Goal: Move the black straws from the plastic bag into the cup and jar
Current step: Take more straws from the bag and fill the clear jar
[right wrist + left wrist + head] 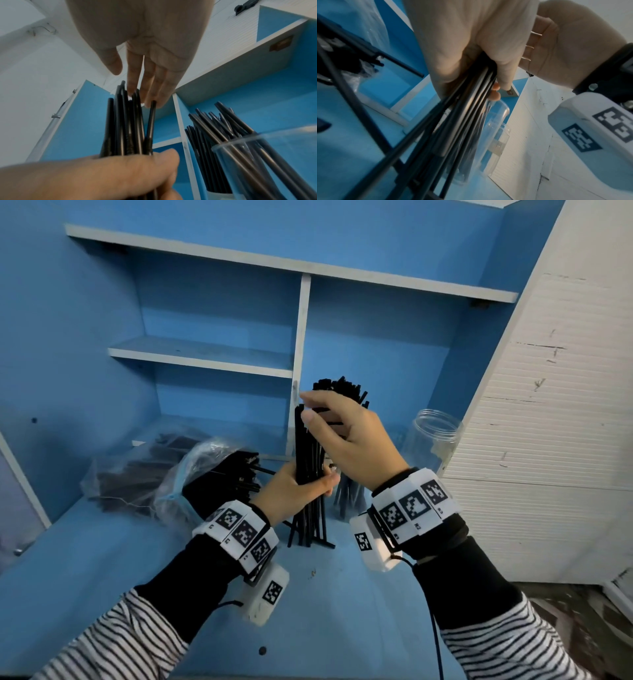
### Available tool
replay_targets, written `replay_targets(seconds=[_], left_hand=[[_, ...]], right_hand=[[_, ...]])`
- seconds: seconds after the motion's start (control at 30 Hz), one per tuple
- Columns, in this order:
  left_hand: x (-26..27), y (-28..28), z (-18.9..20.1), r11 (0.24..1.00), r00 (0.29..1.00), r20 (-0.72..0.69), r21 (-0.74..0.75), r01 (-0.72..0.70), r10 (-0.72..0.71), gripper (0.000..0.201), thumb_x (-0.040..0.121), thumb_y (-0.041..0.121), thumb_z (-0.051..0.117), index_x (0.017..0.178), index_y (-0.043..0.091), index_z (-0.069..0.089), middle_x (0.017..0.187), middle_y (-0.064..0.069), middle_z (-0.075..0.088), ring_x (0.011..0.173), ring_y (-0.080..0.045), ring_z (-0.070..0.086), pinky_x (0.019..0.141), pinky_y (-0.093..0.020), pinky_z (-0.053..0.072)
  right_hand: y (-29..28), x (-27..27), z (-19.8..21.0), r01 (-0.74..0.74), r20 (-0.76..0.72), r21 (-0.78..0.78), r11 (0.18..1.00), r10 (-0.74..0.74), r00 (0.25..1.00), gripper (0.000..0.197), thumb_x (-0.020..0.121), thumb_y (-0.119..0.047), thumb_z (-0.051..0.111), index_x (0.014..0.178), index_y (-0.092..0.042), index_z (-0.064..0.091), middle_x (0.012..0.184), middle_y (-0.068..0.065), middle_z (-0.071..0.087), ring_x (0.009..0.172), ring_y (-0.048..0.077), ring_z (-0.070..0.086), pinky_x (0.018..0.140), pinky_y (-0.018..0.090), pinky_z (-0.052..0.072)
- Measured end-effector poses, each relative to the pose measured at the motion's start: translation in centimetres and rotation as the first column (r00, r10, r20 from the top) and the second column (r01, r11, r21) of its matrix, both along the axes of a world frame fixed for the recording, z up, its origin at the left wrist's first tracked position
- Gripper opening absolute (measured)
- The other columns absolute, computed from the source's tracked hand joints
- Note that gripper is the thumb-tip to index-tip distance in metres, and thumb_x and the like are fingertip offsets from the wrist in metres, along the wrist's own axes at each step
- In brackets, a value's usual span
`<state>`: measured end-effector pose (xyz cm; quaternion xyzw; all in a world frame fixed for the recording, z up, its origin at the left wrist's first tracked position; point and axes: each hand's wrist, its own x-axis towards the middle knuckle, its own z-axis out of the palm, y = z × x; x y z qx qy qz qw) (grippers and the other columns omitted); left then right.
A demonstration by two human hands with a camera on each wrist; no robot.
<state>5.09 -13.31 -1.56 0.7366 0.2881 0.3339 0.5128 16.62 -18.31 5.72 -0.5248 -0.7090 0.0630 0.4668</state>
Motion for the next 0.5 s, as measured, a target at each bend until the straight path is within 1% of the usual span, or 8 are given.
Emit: replay_targets(seconds=[0.07,0.13,0.2,0.27,0.33,0.4,0.47,0.5], left_hand=[[0.3,0.1,0.0,0.999,0.999,0.013,-0.024,-0.030,0.031,0.029,0.093,0.022,0.062,0.101,-0.006,0.063,0.089,-0.013,0.069,0.071,0.003,0.063,0.065,-0.002,0.044],[0.5,0.4,0.0,0.998,0.999,-0.014,-0.029,-0.047,0.047,0.028,0.092,0.025,0.064,0.103,0.000,0.063,0.092,-0.014,0.071,0.076,-0.002,0.066,0.067,-0.006,0.048],[0.5,0.5,-0.1,0.999,0.997,-0.066,-0.011,-0.040,0.039,0.025,0.091,0.026,0.064,0.100,0.002,0.065,0.092,-0.011,0.072,0.078,-0.002,0.067,0.073,-0.008,0.049],[0.5,0.6,-0.4,1.000,0.994,-0.106,-0.015,-0.020,0.018,0.021,0.092,0.022,0.062,0.091,0.002,0.067,0.088,-0.006,0.071,0.071,0.006,0.064,0.066,-0.001,0.044],[0.4,0.7,-0.7,0.999,0.992,-0.121,-0.021,-0.027,0.024,0.021,0.094,0.021,0.059,0.085,0.004,0.067,0.087,-0.005,0.071,0.069,0.008,0.062,0.063,0.001,0.040],[0.2,0.9,-0.8,0.998,0.993,-0.106,-0.014,-0.054,0.052,0.023,0.095,0.022,0.057,0.081,0.007,0.067,0.089,-0.008,0.072,0.071,0.004,0.063,0.064,0.000,0.040],[-0.1,1.0,-0.6,0.997,0.996,-0.055,-0.016,-0.076,0.075,0.025,0.097,0.021,0.055,0.075,0.013,0.066,0.084,-0.008,0.070,0.070,0.002,0.062,0.064,0.000,0.041],[-0.3,1.1,-0.4,0.996,0.996,-0.023,-0.012,-0.085,0.085,0.027,0.097,0.021,0.055,0.073,0.016,0.065,0.081,-0.007,0.068,0.069,0.000,0.062,0.066,-0.002,0.043]], right_hand=[[-0.1,-0.1,-0.1,-0.025,0.044,0.029,0.999,0.023,0.999,0.038,0.097,-0.032,0.053,0.135,-0.027,0.051,0.129,-0.014,0.054,0.117,0.002,0.053,0.100,0.022,0.045],[0.1,-0.1,-0.2,-0.052,0.132,0.079,0.996,0.041,0.990,0.034,0.098,-0.028,0.053,0.131,-0.023,0.055,0.129,-0.012,0.055,0.121,0.001,0.050,0.103,0.021,0.042],[0.5,0.1,-0.5,-0.045,0.186,0.074,0.996,0.030,0.982,0.025,0.098,-0.022,0.053,0.117,-0.014,0.067,0.116,-0.006,0.066,0.112,0.003,0.057,0.098,0.024,0.046],[0.7,0.3,-1.0,-0.020,0.210,0.042,0.999,0.011,0.978,0.022,0.097,-0.020,0.054,0.109,-0.011,0.071,0.108,-0.004,0.070,0.104,0.003,0.060,0.094,0.022,0.047],[0.6,0.4,-1.5,-0.012,0.195,0.056,0.998,0.001,0.981,0.024,0.096,-0.021,0.056,0.115,-0.013,0.068,0.115,-0.004,0.068,0.111,0.003,0.058,0.098,0.018,0.044],[0.3,0.5,-1.7,0.023,0.136,0.100,0.995,-0.037,0.990,0.031,0.094,-0.023,0.059,0.124,-0.015,0.062,0.123,-0.004,0.062,0.116,0.004,0.054,0.100,0.014,0.040],[0.0,0.6,-2.1,0.097,0.072,0.147,0.984,-0.108,0.991,0.031,0.092,-0.024,0.060,0.122,-0.014,0.060,0.118,-0.002,0.060,0.108,0.004,0.053,0.092,0.009,0.039],[-0.1,0.5,-2.3,0.132,0.045,0.170,0.976,-0.142,0.989,0.025,0.090,-0.022,0.061,0.113,-0.012,0.060,0.108,0.000,0.060,0.097,0.006,0.053,0.084,0.008,0.039]])
